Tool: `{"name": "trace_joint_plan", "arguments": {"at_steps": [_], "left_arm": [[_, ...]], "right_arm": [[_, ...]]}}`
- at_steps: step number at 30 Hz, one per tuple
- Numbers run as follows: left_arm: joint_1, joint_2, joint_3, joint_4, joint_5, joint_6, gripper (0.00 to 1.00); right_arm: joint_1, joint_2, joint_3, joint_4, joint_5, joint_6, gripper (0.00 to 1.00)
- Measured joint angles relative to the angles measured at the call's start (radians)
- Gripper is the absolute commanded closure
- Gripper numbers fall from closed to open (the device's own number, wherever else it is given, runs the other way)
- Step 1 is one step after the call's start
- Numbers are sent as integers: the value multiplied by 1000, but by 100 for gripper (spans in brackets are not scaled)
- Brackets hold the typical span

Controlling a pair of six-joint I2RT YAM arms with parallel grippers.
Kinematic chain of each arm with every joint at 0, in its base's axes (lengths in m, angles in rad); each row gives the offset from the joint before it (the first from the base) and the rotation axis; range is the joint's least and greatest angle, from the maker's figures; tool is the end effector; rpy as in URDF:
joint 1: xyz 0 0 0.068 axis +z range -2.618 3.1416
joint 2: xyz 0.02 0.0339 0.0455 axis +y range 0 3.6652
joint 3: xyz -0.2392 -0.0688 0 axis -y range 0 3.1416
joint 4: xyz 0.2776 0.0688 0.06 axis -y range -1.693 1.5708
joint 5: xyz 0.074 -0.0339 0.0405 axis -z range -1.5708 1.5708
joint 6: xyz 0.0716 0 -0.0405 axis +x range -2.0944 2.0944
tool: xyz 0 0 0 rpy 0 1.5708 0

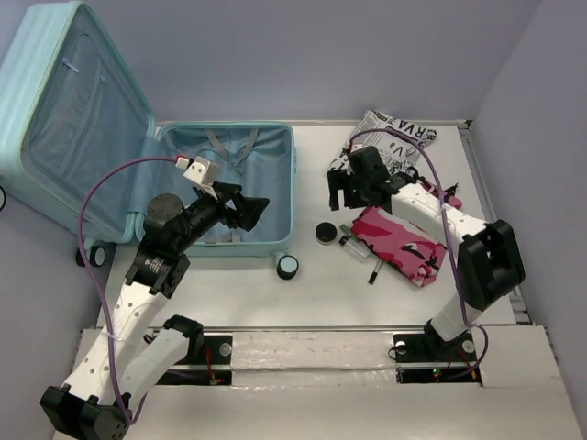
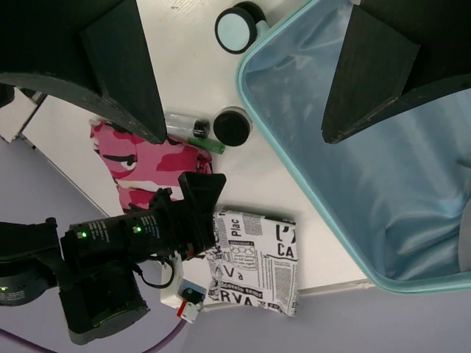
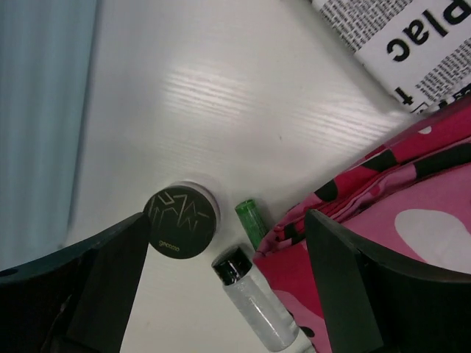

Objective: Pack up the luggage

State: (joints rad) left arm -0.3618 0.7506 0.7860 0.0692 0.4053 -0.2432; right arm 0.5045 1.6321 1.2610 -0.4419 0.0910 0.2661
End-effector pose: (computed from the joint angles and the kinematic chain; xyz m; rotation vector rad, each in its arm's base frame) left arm 0.2326 -0.1182 0.3610 0.4266 1.4636 -0.7832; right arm 0.3664 0.1949 0.2020 -0.2417 2.3827 0.2573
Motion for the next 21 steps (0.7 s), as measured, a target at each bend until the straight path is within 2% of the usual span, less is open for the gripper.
{"name": "trace_joint_plan", "arguments": {"at_steps": [7,12,21], "left_arm": [[-3,-8,0,-33,-47,19,1],[-3,-11,0,-34,-55,22,1],[-3,-23,0,-37,-69,23,1]], "right_arm": [[113,10,-4,-24,-33,-5,4],[141,38,-8,-22,-47,-5,10],[158,178,-7,-26,-45,-2,17]]}}
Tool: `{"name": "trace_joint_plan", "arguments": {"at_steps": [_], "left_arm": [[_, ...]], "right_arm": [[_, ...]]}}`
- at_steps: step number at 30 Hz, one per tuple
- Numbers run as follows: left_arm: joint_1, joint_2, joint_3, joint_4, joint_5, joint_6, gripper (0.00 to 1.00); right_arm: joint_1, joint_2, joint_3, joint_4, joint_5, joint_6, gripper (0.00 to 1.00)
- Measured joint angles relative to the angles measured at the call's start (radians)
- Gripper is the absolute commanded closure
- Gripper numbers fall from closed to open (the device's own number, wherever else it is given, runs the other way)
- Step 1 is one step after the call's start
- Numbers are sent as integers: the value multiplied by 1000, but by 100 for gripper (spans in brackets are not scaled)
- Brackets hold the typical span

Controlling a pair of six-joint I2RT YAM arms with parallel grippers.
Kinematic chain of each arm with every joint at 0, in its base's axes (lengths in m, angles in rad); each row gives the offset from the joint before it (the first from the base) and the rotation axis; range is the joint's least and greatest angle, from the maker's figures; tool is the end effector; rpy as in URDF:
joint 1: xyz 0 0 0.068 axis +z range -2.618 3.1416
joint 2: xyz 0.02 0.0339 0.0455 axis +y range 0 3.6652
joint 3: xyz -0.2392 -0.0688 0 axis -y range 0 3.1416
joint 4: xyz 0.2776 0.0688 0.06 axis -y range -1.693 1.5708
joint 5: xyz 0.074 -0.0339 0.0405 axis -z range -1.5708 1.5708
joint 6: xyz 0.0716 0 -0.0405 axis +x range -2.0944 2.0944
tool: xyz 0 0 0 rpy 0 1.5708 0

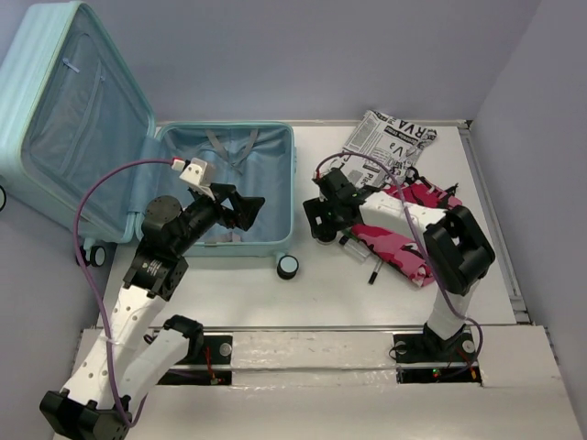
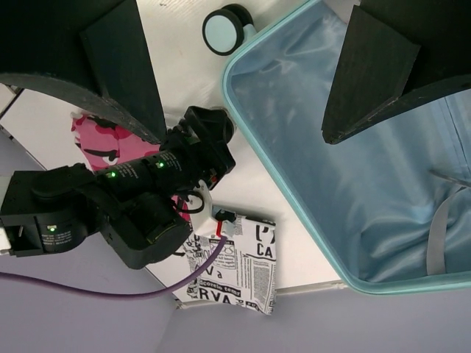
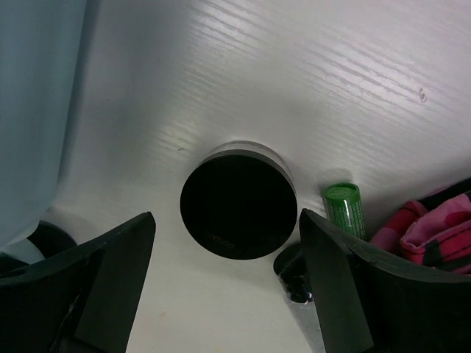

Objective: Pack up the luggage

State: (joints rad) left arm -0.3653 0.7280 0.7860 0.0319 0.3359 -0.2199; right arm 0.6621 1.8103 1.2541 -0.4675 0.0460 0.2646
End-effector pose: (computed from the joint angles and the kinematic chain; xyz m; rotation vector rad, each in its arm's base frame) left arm 0.2308 -0.1135 0.3614 0.3871 1.4783 -0.7181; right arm 0.3332 0.2555 0.1260 -0.5005 2.5705 0.2745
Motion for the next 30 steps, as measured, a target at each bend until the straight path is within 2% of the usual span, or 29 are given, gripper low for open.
{"name": "trace_joint_plan", "arguments": {"at_steps": [5,7,8,9,14,17,22,27,30], "left_arm": [[0,-4,0,0,-1,2,1],[0,-4,0,0,-1,2,1],[0,-4,0,0,-2,2,1],[0,-4,0,0,-3,2,1],[0,-4,0,0,-10,2,1],[1,-5,0,0,-34,-2,1],[1,-10,0,-8,-78,-15,1],[4,-24,0,-11,-116,-33,1],[10,-35,0,-23,-156,-37,1]], "right_arm": [[11,40,3,1,10,2,21],[14,55,5,1,15,2,27],[14,63,6,2,19,2,36],[14,69,6,2,21,2,53],[14,75,14,7,41,14,70],[14,56,22,3,57,14,70],[15,-76,83,-16,65,-1,71],[44,-142,316,9,30,-25,71],[87,-60,516,21,-17,-31,71]]}}
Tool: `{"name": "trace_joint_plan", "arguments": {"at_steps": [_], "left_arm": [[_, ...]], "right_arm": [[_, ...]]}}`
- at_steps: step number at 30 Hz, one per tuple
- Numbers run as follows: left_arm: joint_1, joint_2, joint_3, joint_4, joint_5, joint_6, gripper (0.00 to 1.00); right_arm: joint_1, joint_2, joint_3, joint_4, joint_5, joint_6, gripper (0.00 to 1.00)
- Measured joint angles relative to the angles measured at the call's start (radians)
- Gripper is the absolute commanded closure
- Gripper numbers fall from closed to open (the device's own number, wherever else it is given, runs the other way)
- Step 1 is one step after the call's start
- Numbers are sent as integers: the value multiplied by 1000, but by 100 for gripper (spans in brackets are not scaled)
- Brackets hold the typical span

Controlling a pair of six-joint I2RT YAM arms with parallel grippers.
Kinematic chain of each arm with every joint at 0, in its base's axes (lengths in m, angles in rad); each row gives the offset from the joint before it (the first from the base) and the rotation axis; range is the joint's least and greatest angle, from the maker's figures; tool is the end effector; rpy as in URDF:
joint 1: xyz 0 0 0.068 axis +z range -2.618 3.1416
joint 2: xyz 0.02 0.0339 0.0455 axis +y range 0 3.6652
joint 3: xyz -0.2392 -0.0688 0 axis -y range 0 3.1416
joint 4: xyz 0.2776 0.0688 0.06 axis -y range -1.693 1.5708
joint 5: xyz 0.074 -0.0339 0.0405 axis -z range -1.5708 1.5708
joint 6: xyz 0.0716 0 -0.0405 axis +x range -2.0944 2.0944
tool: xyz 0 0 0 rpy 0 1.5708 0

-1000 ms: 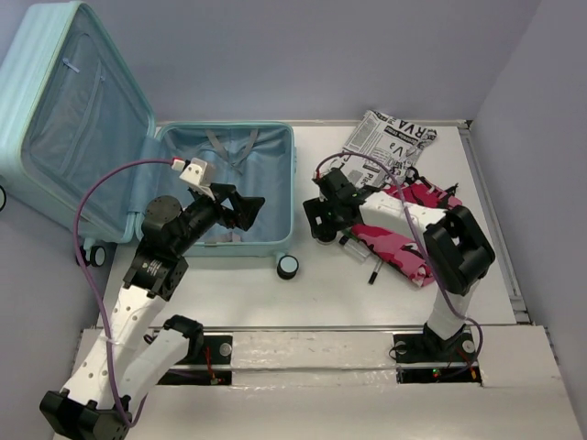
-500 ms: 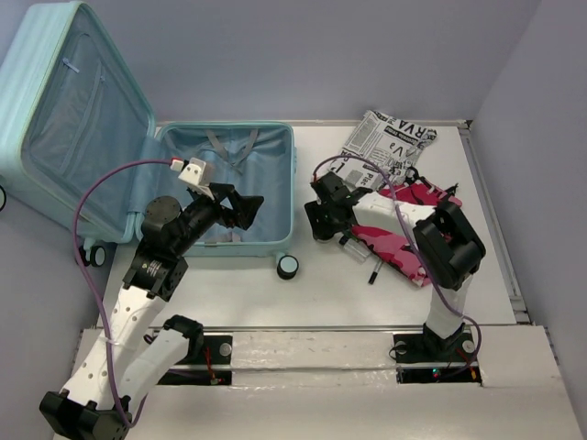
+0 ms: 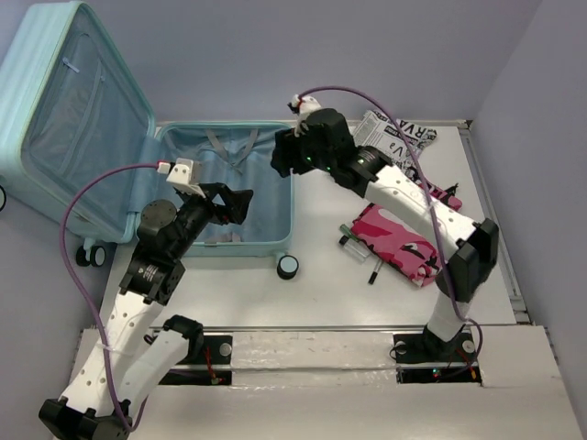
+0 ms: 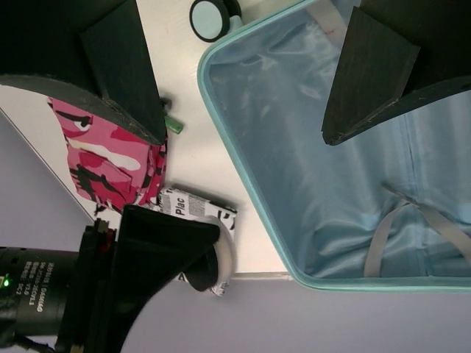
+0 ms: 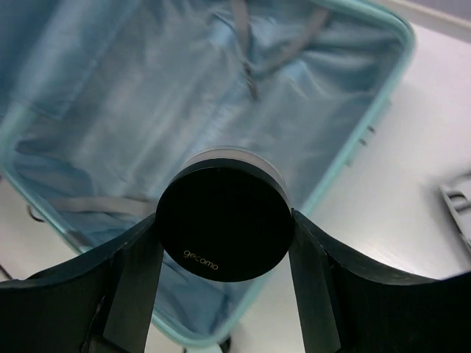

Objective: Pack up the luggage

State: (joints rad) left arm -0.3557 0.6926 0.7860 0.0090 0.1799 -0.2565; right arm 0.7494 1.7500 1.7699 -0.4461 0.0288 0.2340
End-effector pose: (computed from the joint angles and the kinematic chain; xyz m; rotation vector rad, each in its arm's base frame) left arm 0.2303 -0.0992 0.3666 0.2232 1.4848 -0.6273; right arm 0.3466 0.3197 0.3542 -0.5036 1.9852 0.5969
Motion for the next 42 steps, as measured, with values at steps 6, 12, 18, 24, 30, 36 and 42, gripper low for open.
{"name": "trace_joint_plan", "arguments": {"at_steps": [6,12,18,24,30,36,42], "left_arm": [[11,-29,3,-41,-145,-5,1],[11,-42,16,-68,-211,-11,1],[11,-42,17,-76,-224,-14,1],[11,-38,17,-82,-216,-28,1],[11,8,52,-89,-119,-57,1],[-167,164,110,-84,-83,-95,5],[-558,547,278,-74,-224,-105,17]], "right_arm": [[73,330,314,29,-68,-10,67],[99,558,403,-28,-94,-20,42],[102,642,485,-67,-112,-21,11],[102,605,537,-58,-95,-40,14],[60,381,385,-43,-30,-56,31],[-119,-126,-133,25,58,-26,45],[-331,-575,-568,64,114,58,48]]}}
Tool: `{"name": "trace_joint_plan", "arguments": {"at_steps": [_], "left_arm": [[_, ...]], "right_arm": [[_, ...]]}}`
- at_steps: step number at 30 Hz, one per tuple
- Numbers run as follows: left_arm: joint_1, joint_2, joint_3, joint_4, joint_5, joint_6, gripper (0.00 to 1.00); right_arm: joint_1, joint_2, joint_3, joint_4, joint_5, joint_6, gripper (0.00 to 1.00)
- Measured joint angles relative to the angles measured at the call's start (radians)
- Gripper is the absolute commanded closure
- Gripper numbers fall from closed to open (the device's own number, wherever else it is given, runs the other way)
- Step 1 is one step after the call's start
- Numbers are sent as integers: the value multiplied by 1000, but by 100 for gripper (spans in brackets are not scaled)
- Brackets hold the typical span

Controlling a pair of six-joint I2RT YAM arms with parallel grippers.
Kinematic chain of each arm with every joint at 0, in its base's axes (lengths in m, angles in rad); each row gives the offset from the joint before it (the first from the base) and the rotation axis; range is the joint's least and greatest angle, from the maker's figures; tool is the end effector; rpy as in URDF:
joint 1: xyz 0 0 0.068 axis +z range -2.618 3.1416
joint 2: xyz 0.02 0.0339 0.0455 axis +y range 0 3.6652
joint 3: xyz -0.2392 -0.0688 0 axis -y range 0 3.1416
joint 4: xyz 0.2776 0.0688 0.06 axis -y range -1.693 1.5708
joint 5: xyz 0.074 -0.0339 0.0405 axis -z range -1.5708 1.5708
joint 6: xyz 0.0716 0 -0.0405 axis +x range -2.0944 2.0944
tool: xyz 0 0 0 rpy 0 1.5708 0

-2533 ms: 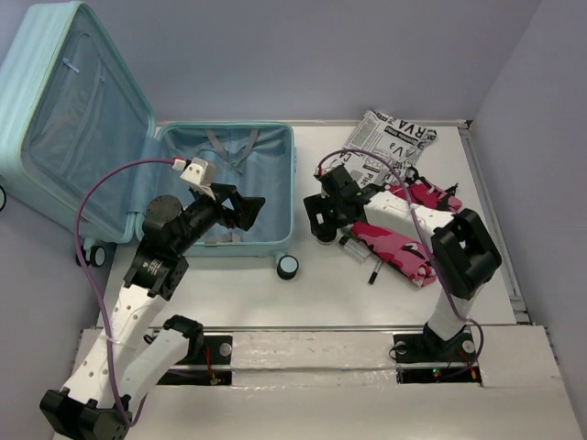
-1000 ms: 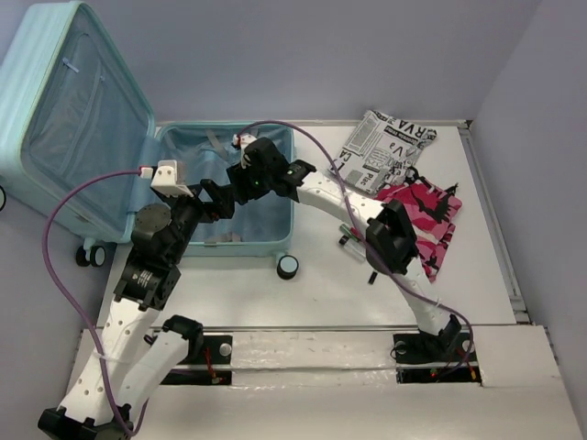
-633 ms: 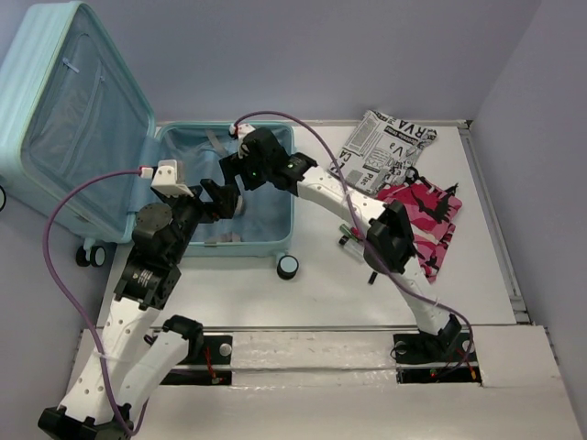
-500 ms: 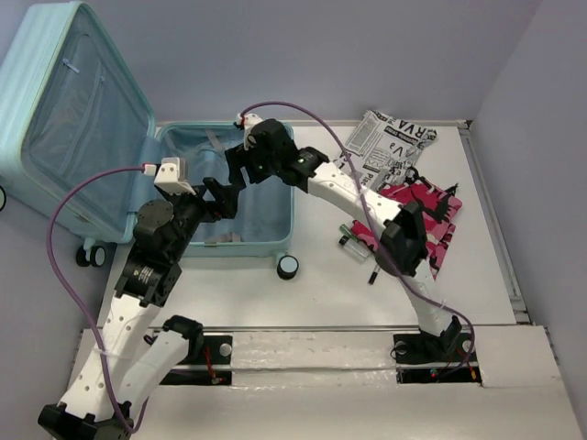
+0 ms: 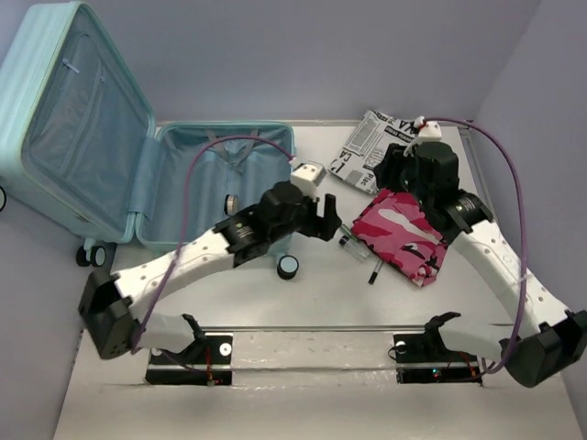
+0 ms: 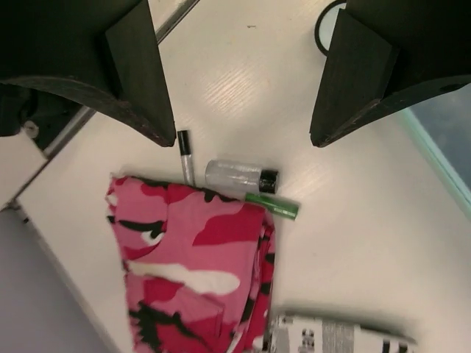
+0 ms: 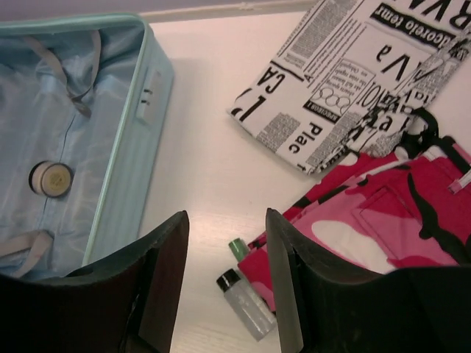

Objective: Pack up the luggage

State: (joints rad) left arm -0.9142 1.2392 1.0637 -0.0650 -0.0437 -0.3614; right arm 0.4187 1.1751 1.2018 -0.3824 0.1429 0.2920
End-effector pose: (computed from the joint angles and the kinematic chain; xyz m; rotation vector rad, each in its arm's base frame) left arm 0.2267 -0.2890 0.3156 0.4865 1.8343 -0.8529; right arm 0.3143 0.1287 0.3512 -0.0264 1.9373 0.3382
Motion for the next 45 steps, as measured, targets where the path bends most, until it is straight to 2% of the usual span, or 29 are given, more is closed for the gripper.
{"name": "trace_joint_plan", "arguments": {"at_steps": [3,9,17,23,29,31,34,36,39,40,42,43,45], "left_arm": [[-83,208,63,-18,-94,-52,14],[-183,439,135,-52,-218,-254,11],[-196,607,158,-24,-316,-484,11],[-192,697,175,11,-372,-576,11],[-190,738,221,45,-405,-595,16],[-190,763,233,62,-406,-595,21],[-190,788,235,87,-411,-597,38],[-191,790,235,90,-410,-601,42],[-191,790,232,93,-417,-603,53],[-191,790,226,100,-428,-604,64],[-191,782,206,117,-458,-605,74],[-191,776,193,123,-473,-602,82],[-191,754,161,124,-505,-590,90]], "right_arm": [[-26,-92,-104,1,-33,24,48],[-89,-167,-180,-8,-77,49,48],[-95,-199,-190,1,-225,53,48],[-95,-214,-211,2,-299,47,47],[-95,-213,-241,10,-398,45,47],[-95,-212,-252,10,-416,45,47],[-95,-210,-253,14,-433,48,47],[-95,-210,-253,21,-437,50,45],[-95,-210,-259,32,-438,62,36],[-95,-211,-267,40,-438,67,29],[-95,-212,-294,59,-434,78,24],[-95,-212,-319,64,-429,82,23],[-95,-212,-382,70,-401,100,21]]}}
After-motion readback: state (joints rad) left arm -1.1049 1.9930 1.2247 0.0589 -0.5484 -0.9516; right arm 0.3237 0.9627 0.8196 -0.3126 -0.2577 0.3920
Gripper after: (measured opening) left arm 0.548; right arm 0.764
